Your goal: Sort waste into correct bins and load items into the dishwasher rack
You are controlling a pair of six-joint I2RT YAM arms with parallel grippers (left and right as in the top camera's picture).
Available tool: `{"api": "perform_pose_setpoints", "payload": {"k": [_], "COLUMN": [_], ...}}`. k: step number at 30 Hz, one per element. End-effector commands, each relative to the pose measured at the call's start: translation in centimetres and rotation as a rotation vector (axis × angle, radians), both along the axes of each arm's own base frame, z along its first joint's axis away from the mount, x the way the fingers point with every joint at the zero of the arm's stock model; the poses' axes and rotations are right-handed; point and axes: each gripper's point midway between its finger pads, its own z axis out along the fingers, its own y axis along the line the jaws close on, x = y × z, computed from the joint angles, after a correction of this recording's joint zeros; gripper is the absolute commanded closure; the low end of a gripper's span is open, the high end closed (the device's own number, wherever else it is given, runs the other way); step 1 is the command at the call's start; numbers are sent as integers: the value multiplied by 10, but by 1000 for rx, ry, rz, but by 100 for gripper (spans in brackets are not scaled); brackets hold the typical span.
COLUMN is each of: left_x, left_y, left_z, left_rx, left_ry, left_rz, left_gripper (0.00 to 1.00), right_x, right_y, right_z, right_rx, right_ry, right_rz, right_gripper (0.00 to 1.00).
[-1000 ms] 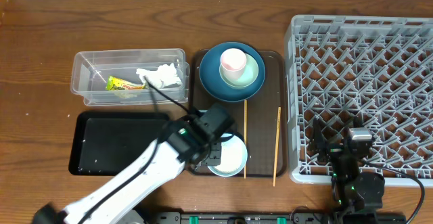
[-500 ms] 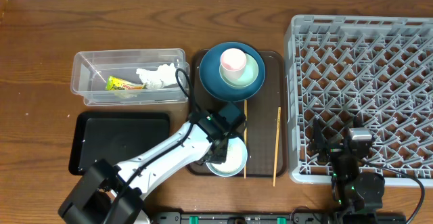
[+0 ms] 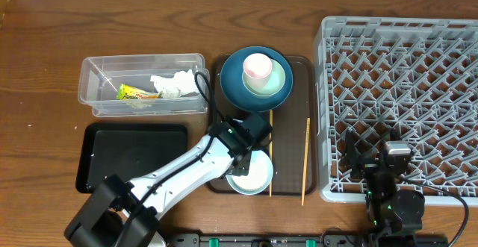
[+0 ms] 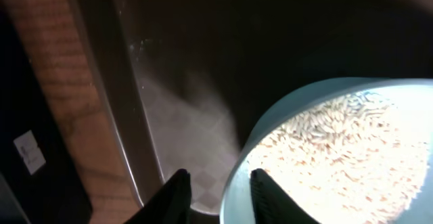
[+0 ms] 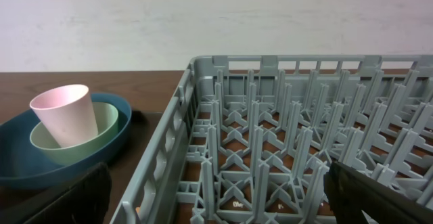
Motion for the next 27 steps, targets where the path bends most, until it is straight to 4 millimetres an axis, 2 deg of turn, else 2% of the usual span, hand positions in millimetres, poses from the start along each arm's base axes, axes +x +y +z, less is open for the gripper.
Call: {"api": "perform_pose_setpoints", "payload": {"k": [1,6,20,27], "left_x": [-4,8,38,48], "left_y": [10,24,64,57], "left_z": [-10,-8,-5,7], "left_rx": [45,109,138,102], "left_ry": [5,-58,-89,-109], "left_rz": [-12,2,148,119], "left_gripper": [72,79,79,76], "right_x": [0,0,0,0], "right_y": [2,2,2,2], "right_z": [-1,-1,-1,-1], "right_rx": [-5,-5,-5,-5], "right_ry": [0,0,0,0], "right_rz": [9,9,9,9], "right_gripper": [1,1,1,1]}}
